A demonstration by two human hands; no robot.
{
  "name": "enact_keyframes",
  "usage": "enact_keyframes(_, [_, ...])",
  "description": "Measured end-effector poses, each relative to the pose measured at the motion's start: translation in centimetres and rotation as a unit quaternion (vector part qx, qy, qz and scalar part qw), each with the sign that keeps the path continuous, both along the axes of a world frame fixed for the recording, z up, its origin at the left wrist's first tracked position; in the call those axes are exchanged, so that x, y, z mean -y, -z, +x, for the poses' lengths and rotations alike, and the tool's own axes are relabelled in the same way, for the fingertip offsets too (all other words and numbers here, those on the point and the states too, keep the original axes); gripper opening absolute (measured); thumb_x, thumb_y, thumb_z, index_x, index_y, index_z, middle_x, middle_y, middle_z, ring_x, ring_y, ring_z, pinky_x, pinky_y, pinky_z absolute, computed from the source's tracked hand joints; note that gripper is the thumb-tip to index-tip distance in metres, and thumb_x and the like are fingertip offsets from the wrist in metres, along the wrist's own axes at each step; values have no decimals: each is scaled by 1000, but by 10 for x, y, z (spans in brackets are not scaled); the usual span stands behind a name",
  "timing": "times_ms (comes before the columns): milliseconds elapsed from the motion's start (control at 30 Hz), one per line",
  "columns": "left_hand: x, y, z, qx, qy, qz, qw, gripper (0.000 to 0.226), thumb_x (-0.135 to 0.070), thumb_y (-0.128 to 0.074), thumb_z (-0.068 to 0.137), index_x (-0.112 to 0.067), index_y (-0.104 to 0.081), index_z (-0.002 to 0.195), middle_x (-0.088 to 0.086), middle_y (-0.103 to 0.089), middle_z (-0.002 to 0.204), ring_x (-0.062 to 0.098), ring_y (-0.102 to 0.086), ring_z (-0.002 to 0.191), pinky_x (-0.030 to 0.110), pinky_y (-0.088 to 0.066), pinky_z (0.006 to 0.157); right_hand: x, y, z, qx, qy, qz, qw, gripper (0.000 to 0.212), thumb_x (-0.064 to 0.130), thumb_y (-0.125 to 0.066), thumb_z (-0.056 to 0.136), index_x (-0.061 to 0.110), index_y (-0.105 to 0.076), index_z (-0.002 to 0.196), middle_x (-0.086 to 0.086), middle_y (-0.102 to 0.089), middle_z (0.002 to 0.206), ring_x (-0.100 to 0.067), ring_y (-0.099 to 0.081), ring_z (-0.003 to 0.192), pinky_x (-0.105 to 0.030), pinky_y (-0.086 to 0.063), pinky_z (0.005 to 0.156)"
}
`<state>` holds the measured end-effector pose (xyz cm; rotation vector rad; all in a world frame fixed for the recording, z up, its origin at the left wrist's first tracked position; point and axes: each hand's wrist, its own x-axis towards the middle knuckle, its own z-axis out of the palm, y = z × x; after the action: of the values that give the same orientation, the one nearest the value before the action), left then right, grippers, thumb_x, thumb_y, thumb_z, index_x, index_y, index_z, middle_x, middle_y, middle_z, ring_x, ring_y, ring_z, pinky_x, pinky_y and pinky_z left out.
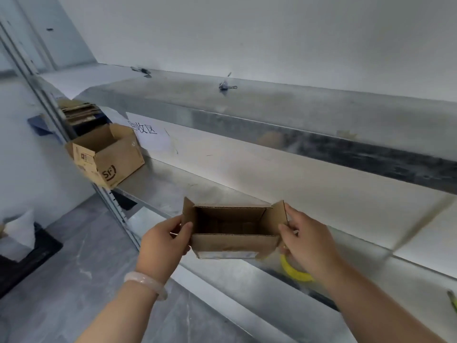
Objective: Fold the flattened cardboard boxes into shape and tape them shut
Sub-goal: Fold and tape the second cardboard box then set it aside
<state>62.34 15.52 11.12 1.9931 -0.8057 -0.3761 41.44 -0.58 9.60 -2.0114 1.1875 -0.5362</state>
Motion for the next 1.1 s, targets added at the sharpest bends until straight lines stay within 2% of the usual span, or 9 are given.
enact_keyframes(100, [-21,-1,53,-5,-29,4,1000,22,-24,-57,94,-36,-64,77,-3,-67,63,11,-64,56,39,-58,64,-13,2,62,-2,-23,13,1000,55,29,-53,99,35,-34,150,16,-63,93,-4,-69,64,-34,-60,73])
enact_keyframes(233, [-36,2,109,-15,-51,-2,999,23,-24,-55,95,-41,-64,81,-6,-67,64,12,-64,58,41,-58,68,-21,-1,132,5,-43,26,999,52,36,-53,99,36,-37,148,12,-63,105,-5,-69,68,-31,-59,72])
enact_keyframes(367, [-38,8,154,-45,-65,-13,997,31,-22,-52,97,-48,-59,81,-6,-68,65,12,-65,60,37,-59,68,-10,2,191,9,-49,23,998,47,43,-53,97,38,-43,142,10,-64,112,-8,-70,77,-41,-60,78])
enact_keyframes(533, [-24,23,215,-72,-87,-5,994,27,-19,-52,96,-38,-65,82,-2,-69,67,16,-66,64,39,-60,67,15,9,266,25,-43,24,998,40,42,-56,95,32,-54,134,6,-65,111,-16,-67,91,-39,-57,84])
enact_keyframes(600, [-15,30,240,-86,-94,-1,992,20,-20,-52,97,-29,-69,100,-1,-69,70,16,-67,67,36,-60,66,27,12,295,29,-39,21,999,37,43,-55,96,30,-57,130,5,-65,111,-15,-64,96,-37,-54,87])
enact_keyframes(700, [0,37,275,-112,-101,22,988,38,-20,-54,96,-31,-52,132,-1,-69,84,13,-69,71,27,-59,63,43,20,337,22,-46,25,998,34,44,-51,97,27,-60,126,5,-66,114,-15,-61,101,-32,-48,85])
enact_keyframes(833, [17,39,312,-151,-101,29,983,61,-19,-57,95,-35,-30,147,-1,-68,90,15,-71,72,30,-60,65,61,28,385,18,-55,55,997,37,43,-50,98,24,-59,128,3,-66,111,-17,-60,101,-27,-40,79])
enact_keyframes(967, [26,47,345,-192,-90,22,977,79,-18,-60,93,-42,-10,150,-2,-64,101,17,-72,75,34,-61,66,70,28,425,39,-83,89,992,47,33,-53,99,26,-44,145,5,-55,132,-11,-53,117,-22,-34,89])
enact_keyframes(1100, [30,57,375,-197,-84,-9,977,79,-20,-65,90,-43,-15,147,-11,-61,100,15,-71,80,37,-61,72,68,37,458,68,-106,135,983,68,21,-55,100,30,-18,156,3,-51,136,0,-46,113,-15,-35,88])
